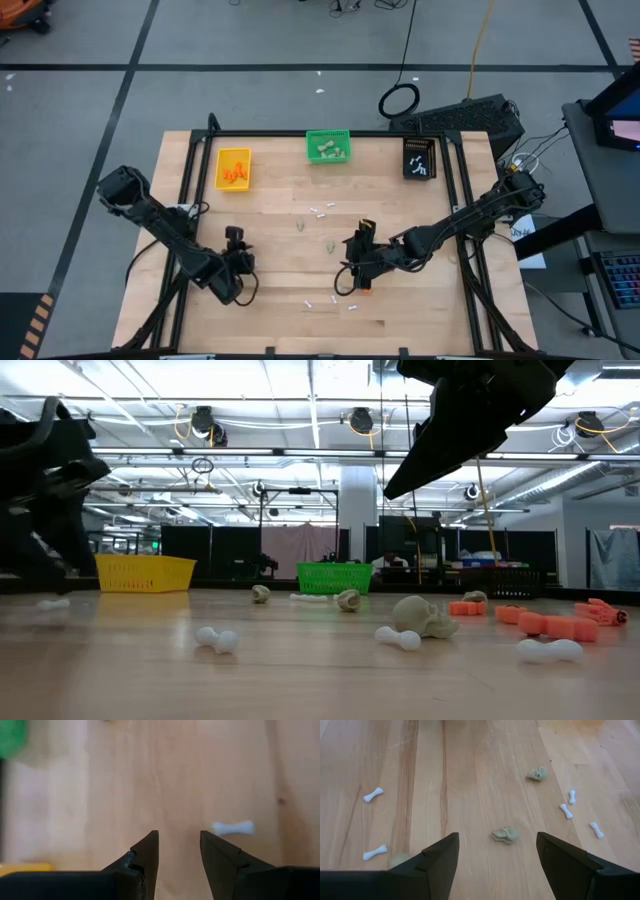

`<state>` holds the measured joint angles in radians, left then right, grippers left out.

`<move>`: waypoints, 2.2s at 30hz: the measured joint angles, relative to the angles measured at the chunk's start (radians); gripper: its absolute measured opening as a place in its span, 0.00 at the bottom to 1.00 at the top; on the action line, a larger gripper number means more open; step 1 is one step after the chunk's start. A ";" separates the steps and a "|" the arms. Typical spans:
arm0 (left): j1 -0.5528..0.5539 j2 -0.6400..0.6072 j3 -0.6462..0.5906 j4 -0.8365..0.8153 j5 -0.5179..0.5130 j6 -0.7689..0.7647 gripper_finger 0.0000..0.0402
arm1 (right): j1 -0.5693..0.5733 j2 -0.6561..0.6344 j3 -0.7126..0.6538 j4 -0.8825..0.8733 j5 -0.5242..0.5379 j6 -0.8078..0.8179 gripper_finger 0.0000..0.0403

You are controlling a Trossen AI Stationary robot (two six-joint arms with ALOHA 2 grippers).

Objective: Sort Halloween decoration
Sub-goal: Put the white bone toy into the black bin

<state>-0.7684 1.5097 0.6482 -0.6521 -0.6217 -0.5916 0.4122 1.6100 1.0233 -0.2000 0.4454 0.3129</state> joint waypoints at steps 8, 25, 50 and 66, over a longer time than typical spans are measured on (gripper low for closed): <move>0.012 -0.005 0.064 -0.016 0.108 -0.142 0.34 | 0.000 0.000 0.000 0.000 0.000 0.000 0.62; 0.220 -0.094 0.080 -0.039 0.427 0.127 0.34 | 0.000 0.000 0.000 -0.001 0.000 0.000 0.62; 0.249 -0.169 -0.016 0.131 0.467 0.072 0.60 | 0.002 0.000 0.000 -0.007 -0.003 0.000 0.62; 0.222 -0.117 -0.016 0.155 0.430 0.076 0.60 | 0.002 0.000 0.000 -0.007 -0.002 0.000 0.62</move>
<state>-0.5465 1.3930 0.6319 -0.4969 -0.1913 -0.5159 0.4137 1.6100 1.0233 -0.2070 0.4438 0.3130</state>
